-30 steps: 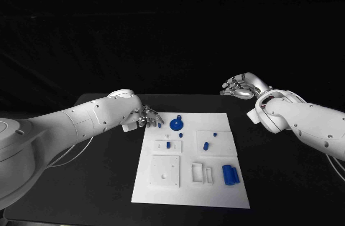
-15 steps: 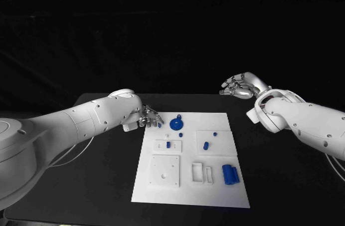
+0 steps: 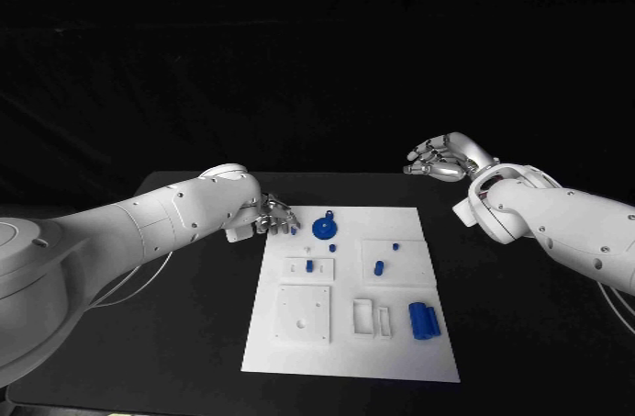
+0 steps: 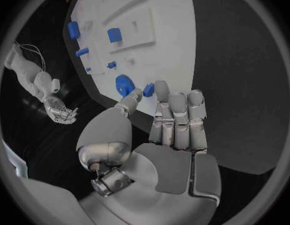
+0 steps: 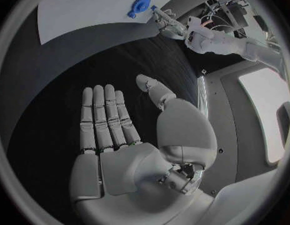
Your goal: Assemble the parts on the task board
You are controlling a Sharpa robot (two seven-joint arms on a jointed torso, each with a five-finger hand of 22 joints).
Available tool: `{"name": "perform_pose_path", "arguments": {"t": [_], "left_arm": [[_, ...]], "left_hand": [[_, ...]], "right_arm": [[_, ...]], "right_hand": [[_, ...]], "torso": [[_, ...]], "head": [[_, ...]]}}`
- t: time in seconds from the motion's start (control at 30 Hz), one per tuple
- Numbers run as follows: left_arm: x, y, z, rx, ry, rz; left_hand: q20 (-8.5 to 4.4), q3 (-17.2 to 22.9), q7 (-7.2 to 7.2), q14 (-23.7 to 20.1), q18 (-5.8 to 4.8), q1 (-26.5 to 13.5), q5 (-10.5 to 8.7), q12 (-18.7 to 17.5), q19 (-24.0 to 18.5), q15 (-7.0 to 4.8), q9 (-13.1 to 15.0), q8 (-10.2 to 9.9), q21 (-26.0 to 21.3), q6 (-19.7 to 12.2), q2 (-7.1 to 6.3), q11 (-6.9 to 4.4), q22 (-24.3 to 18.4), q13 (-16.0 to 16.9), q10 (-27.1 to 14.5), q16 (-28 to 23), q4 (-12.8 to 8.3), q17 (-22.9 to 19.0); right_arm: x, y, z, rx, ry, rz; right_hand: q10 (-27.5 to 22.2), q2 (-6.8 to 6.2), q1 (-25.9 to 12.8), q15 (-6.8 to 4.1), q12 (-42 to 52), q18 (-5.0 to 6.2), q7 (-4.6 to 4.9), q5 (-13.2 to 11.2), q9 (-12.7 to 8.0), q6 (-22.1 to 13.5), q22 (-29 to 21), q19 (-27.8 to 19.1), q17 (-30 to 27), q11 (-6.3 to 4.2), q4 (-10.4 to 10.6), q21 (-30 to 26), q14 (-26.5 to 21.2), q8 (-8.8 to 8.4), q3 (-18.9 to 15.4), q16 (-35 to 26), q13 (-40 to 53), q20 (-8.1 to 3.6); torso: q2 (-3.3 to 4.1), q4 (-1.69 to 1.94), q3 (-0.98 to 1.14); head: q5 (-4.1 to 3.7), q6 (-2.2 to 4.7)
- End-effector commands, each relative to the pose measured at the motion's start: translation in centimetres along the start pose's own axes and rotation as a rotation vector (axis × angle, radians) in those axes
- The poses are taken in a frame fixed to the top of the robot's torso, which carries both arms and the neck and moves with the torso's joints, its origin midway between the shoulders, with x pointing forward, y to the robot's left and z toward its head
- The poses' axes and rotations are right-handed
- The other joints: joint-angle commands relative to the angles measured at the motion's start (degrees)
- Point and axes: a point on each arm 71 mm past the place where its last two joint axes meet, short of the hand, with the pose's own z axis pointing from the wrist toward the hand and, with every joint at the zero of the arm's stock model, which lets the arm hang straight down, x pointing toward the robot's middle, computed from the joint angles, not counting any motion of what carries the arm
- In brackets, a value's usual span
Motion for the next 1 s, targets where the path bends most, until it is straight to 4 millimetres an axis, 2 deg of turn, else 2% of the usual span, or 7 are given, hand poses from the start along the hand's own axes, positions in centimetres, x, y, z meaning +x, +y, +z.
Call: {"name": "perform_pose_path", "arguments": {"t": [0.03,0.4,0.67,0.7,0.73,0.77,1.0], "left_arm": [[0.10,-0.32,-0.03,0.026,0.008,-0.010],[0.05,-0.45,-0.04,0.041,-0.003,-0.016],[-0.11,-0.27,-0.06,0.039,-0.019,-0.031],[-0.14,-0.23,-0.07,0.038,-0.023,-0.032],[-0.15,-0.21,-0.07,0.037,-0.022,-0.032],[-0.15,-0.17,-0.09,0.037,-0.023,-0.033],[-0.27,0.02,-0.32,0.041,-0.055,-0.049]], "left_hand": [[-6.24,0.2,0.25,-0.1,-0.81,0.8,-0.07,-0.4,-0.2,-0.05,-0.2,0.5,-0.3,0.1,1.54,0.18,0.1,0.1,0.2,0.1,-1.1,0.1],[-6.21,0.8,0.06,0.2,-1.05,4.1,1.01,-0.7,0.1,-0.19,-0.7,1.4,-0.3,1.2,5.50,0.04,0.4,0.1,0.9,0.2,-4.9,0.1],[-6.30,1.0,-0.33,0.7,-1.17,5.0,1.56,-0.8,0.5,-0.50,-0.9,2.5,-0.3,2.7,7.06,-0.31,0.5,0.1,1.7,0.5,-6.8,0.2],[-6.37,1.5,-0.49,0.8,-1.14,5.4,0.94,-0.8,0.7,-0.64,-0.9,2.8,-0.3,3.2,6.93,-0.44,0.5,0.1,1.8,0.5,-6.8,0.2],[-6.36,6.6,-0.97,1.1,-1.27,6.6,-0.05,-1.0,1.4,-1.01,-0.9,3.4,-0.5,4.1,4.15,-0.57,0.2,0.0,2.3,0.6,-3.3,0.3],[-6.43,8.5,-0.88,1.2,-1.27,7.1,-0.24,-1.1,1.7,-1.05,-0.9,3.7,-0.4,4.4,3.00,-0.82,0.2,0.0,2.5,0.7,-2.2,0.3],[-6.80,9.7,-1.45,2.0,-1.17,7.9,0.07,-0.8,2.1,-1.46,-0.6,5.2,0.2,6.0,3.20,-1.35,0.7,0.2,3.6,1.4,-2.9,0.7]], "right_arm": [[0.08,0.16,0.05,-0.013,0.009,0.000],[0.14,0.19,0.10,-0.013,0.011,0.002],[0.14,0.15,0.10,-0.011,0.013,0.002],[0.15,0.16,0.10,-0.011,0.013,0.002],[0.15,0.16,0.10,-0.011,0.013,0.002],[0.14,0.15,0.10,-0.011,0.013,0.002],[0.08,0.07,0.07,-0.009,0.013,0.002]], "right_hand": [[0.2,0.25,0.2,-0.03,0.2,0.81,0.18,0.4,-0.1,-0.4,0.1,-0.1,-0.1,0.01,0.0,-0.3,-0.3,0.16,-0.3,0.2,-0.1,0.41],[0.2,0.22,0.1,-0.02,0.3,0.81,0.19,0.3,-0.1,-0.4,0.1,-0.1,-0.2,0.01,0.1,-0.3,-0.4,0.15,-0.3,0.3,-0.1,0.43],[0.2,0.24,0.1,-0.02,0.3,0.82,0.19,0.3,-0.1,-0.4,0.1,-0.1,-0.2,0.02,0.1,-0.3,-0.4,0.14,-0.3,0.3,-0.2,0.44],[0.2,0.24,0.1,-0.01,0.3,0.82,0.19,0.3,-0.1,-0.4,0.1,-0.1,-0.2,0.02,0.1,-0.3,-0.4,0.14,-0.3,0.3,-0.2,0.45],[0.2,0.24,0.1,-0.01,0.3,0.82,0.19,0.3,-0.1,-0.4,0.1,-0.1,-0.2,0.02,0.1,-0.3,-0.4,0.14,-0.3,0.3,-0.2,0.45],[0.2,0.24,0.1,-0.01,0.3,0.82,0.19,0.3,-0.1,-0.4,0.1,-0.1,-0.3,0.02,0.1,-0.3,-0.4,0.14,-0.3,0.3,-0.2,0.45],[0.2,0.25,0.1,-0.01,0.3,0.82,0.20,0.3,-0.1,-0.4,0.1,-0.1,-0.3,0.02,0.1,-0.4,-0.4,0.13,-0.4,0.4,-0.2,0.46]], "torso": [[0.00,0.02,0.01],[-0.01,-0.01,-0.01],[-0.02,0.00,0.00],[-0.03,-0.01,0.00],[-0.03,-0.01,0.00],[-0.03,0.00,0.00],[-0.04,-0.02,0.00]], "head": [[0.03,-0.08],[0.08,-0.14],[0.04,-0.13],[0.03,-0.14],[0.03,-0.13],[0.02,-0.13],[0.09,-0.09]]}}
